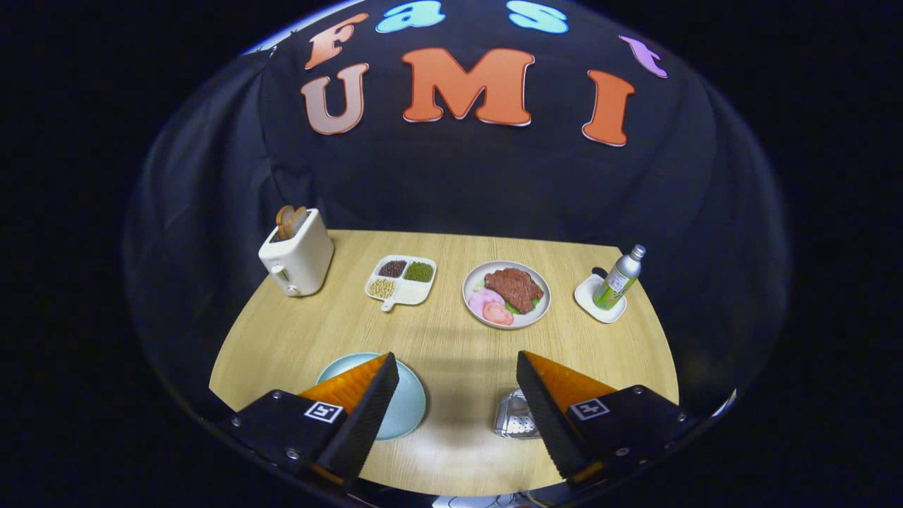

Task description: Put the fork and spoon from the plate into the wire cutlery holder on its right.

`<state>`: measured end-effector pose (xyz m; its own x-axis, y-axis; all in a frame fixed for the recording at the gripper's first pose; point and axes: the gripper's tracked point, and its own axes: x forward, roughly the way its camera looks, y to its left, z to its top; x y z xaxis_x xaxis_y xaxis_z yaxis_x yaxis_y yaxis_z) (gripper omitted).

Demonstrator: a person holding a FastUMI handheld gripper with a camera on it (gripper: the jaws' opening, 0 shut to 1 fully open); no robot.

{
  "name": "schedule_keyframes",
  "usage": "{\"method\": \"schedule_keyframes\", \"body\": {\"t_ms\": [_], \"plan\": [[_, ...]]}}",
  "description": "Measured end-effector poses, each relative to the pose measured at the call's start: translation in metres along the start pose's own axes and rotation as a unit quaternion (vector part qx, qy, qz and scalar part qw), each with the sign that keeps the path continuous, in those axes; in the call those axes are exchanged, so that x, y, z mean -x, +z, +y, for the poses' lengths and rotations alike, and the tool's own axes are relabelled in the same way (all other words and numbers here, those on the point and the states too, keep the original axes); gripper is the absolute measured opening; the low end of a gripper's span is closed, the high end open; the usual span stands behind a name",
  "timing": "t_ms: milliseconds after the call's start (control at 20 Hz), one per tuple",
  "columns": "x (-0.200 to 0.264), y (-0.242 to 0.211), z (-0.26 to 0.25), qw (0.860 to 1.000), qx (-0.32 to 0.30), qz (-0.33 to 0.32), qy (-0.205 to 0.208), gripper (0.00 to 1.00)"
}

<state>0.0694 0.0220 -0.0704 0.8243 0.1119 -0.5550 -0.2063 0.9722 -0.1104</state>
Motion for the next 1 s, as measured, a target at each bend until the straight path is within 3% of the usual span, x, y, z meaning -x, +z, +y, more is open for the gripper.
{"method": "schedule_keyframes", "body": {"t_ms": [300,550,800,1000], "plan": [[-0.008,-0.044,0.078,0.999,-0.028,-0.045,0.006,1.0],[-0.034,-0.096,0.125,0.999,-0.039,-0.03,0.015,1.0],[-0.054,-0.141,0.151,1.0,-0.002,-0.001,0.011,1.0],[-0.069,-0.169,0.16,0.999,-0.014,0.027,0.01,1.0]]}}
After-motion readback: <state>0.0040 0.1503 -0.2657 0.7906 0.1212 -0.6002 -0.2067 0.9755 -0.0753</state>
